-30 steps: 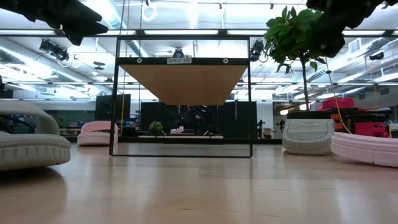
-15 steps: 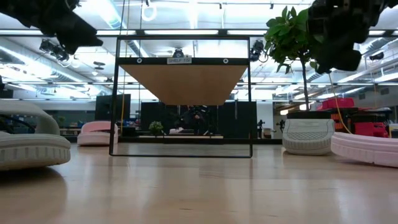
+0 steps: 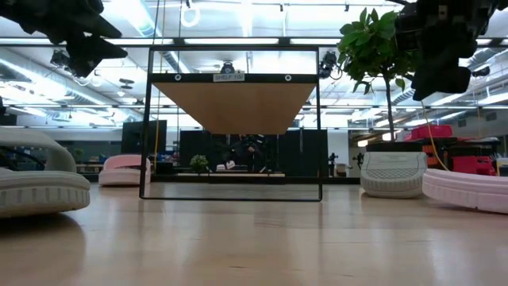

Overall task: Pick and place slides into the shelf
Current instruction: Put the bottom pink slides on top of the shelf

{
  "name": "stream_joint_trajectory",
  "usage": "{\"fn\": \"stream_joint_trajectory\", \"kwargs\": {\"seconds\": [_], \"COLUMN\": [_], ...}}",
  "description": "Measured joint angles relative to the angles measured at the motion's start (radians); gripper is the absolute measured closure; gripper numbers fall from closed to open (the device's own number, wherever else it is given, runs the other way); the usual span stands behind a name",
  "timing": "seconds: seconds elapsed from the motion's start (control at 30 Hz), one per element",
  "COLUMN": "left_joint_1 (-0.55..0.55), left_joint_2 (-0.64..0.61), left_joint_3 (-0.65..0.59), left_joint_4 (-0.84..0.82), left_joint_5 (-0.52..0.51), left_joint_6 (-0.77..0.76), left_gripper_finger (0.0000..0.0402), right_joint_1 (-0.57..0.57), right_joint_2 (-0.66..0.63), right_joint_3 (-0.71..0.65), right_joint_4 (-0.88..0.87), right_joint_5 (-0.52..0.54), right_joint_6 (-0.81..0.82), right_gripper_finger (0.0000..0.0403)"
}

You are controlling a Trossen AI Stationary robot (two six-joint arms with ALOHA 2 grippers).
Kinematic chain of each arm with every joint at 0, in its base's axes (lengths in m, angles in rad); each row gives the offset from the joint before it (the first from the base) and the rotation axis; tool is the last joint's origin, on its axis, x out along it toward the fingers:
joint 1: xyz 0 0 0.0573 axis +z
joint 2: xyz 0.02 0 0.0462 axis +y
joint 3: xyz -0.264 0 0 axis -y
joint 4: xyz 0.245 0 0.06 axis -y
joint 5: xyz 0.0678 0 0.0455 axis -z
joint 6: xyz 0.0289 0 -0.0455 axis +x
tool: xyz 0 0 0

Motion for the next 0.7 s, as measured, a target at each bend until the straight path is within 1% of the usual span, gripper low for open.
{"fn": "stream_joint_trajectory", "kwargs": {"seconds": [0.17, 0.2, 0.33, 0.4, 0.47, 0.57, 0.7], "left_joint_1": [0.000, 0.000, 0.000, -0.001, -0.001, 0.000, -0.001], "left_joint_2": [0.020, 0.030, 0.097, 0.146, 0.199, 0.281, 0.372], "left_joint_3": [0.000, 0.000, 0.000, 0.000, 0.000, 0.019, 0.082], "left_joint_4": [-0.001, -0.003, 0.000, 0.007, 0.024, 0.034, 0.035], "left_joint_5": [0.048, 0.072, 0.222, 0.265, 0.288, 0.320, 0.361], "left_joint_6": [-0.075, -0.089, -0.188, -0.234, -0.261, -0.259, -0.221], "left_gripper_finger": [0.0230, 0.0230, 0.0230, 0.0230, 0.0230, 0.0230, 0.0230], "right_joint_1": [0.000, 0.000, 0.000, 0.000, 0.000, 0.000, 0.002], "right_joint_2": [0.000, 0.000, 0.000, 0.000, 0.000, 0.000, 0.000], "right_joint_3": [0.000, 0.000, 0.000, 0.000, 0.000, 0.000, 0.000], "right_joint_4": [0.000, 0.000, 0.000, 0.001, 0.001, 0.000, -0.017], "right_joint_5": [0.000, 0.000, 0.000, 0.000, 0.000, 0.000, -0.001], "right_joint_6": [0.026, 0.029, 0.019, 0.013, 0.012, 0.005, 0.004], "right_gripper_finger": [0.0267, 0.0267, 0.0267, 0.0267, 0.0267, 0.0267, 0.0267]}}
